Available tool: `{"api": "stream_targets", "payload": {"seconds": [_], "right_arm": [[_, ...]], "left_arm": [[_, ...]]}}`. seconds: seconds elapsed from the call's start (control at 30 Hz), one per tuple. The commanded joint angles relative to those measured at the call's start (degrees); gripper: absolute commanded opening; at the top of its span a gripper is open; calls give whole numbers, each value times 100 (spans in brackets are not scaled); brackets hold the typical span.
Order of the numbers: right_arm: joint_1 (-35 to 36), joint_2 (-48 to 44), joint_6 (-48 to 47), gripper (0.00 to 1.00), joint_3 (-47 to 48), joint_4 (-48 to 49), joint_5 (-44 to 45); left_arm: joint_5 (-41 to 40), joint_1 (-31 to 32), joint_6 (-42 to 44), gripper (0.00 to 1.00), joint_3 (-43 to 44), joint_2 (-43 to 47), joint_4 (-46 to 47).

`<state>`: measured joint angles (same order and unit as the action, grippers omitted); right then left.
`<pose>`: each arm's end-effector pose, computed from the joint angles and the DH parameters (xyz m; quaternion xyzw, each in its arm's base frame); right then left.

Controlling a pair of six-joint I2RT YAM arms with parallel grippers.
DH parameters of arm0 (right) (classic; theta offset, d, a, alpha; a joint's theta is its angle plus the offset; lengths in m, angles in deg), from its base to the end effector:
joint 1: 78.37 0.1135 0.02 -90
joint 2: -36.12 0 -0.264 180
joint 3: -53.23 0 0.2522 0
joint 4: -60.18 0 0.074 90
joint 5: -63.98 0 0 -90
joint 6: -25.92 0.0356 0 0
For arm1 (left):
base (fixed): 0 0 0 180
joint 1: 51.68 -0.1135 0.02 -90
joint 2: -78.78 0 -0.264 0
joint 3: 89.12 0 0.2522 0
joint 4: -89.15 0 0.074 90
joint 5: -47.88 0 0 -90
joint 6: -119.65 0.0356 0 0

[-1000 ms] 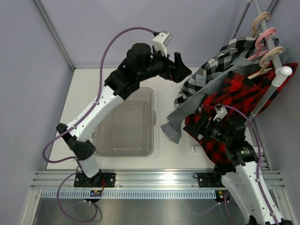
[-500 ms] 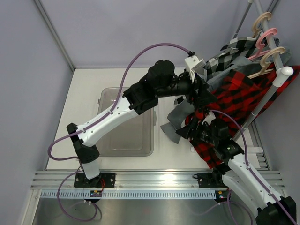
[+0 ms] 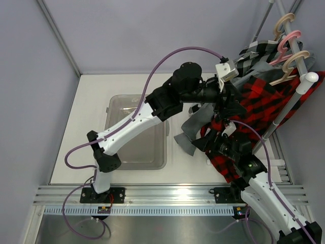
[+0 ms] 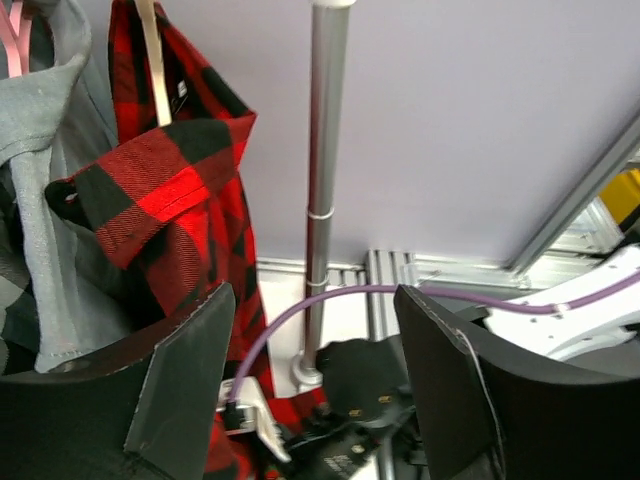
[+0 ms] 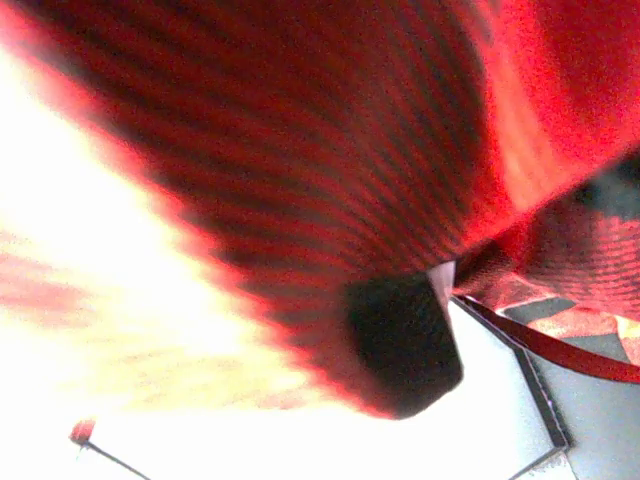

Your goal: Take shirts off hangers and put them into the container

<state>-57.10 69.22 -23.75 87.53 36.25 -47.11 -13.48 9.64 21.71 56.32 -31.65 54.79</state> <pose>0.1350 0.0663 0.2215 0.0355 0.8240 0.4097 0.3897 0.1885 -0.3801 0.5068 0.4631 0.5297 -0.5346 0.4681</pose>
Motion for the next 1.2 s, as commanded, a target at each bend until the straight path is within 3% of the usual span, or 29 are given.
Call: {"api": "stream_targets", "payload": {"seconds": [0.0,0.47,0.73,1.17], "right_arm": [[52,-251,-87,99,152,-98,60],[52,-401,-114,99,-6,-99,-107],[52,-305,-131,99,-14,-11,-186],[52,-208,-123,98,-93,164,-274]], "left_arm": [[-51,-23,337,71,420,-242,-129],[-192,-243,416,75,482,-690,381],[-236,-243,522,77,-230,12,830],[-342,-243,663,83,-301,84,830]]}}
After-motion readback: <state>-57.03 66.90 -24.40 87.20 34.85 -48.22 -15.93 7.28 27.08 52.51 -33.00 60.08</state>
